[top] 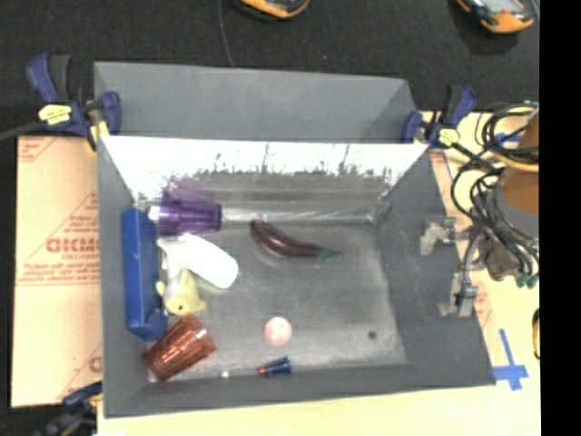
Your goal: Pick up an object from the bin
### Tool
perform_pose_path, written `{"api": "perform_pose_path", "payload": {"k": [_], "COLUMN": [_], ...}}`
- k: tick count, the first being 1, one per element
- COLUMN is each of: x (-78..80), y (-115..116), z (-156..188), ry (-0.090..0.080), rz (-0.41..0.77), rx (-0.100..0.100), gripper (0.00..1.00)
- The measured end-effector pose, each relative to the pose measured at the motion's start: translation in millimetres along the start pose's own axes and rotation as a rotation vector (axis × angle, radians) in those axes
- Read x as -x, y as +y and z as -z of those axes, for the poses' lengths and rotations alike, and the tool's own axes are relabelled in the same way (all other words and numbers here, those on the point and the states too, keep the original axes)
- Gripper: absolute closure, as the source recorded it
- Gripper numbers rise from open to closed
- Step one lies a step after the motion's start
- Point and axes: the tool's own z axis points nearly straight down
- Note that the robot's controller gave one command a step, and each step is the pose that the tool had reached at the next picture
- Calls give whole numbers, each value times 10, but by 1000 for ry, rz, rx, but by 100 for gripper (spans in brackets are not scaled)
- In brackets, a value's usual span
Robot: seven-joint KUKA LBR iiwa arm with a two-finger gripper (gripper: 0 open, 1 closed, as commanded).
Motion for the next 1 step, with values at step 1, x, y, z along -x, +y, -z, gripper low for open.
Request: {"api": "perform_pose_path", "payload": {"k": [1], "x": [-126], "y": [314], "z": [-231], "ry": [-7], "rz": [-113], "rx": [-3], "gripper": [0]}}
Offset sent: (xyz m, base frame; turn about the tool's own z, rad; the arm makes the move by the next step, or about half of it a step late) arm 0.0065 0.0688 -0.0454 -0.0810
